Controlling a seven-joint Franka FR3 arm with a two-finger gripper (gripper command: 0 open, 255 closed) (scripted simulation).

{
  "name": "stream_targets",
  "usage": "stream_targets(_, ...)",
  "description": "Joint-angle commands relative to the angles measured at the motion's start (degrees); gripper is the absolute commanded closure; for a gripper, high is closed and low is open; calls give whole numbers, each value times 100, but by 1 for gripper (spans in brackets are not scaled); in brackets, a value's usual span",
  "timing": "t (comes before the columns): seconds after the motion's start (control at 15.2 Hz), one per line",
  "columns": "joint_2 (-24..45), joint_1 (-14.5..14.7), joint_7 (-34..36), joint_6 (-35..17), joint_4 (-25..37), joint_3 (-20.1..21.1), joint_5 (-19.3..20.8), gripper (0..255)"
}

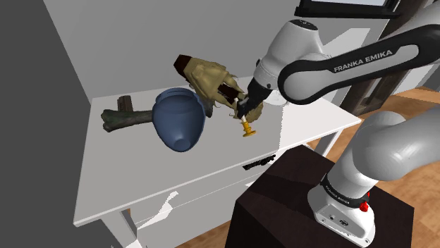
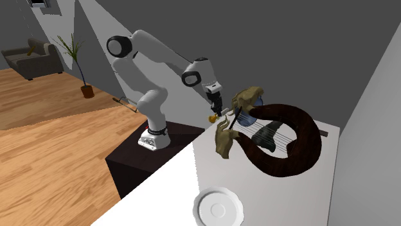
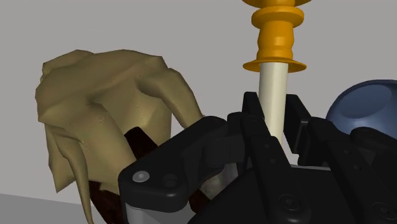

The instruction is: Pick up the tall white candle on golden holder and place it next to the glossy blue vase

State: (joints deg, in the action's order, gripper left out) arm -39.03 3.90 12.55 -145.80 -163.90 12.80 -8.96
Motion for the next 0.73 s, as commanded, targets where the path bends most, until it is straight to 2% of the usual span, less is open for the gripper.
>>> stream_targets(0.0,97,9,2,-210,-108,21,-19,255)
stream_targets(0.66,863,0,29,-1358,-494,153,-76,255)
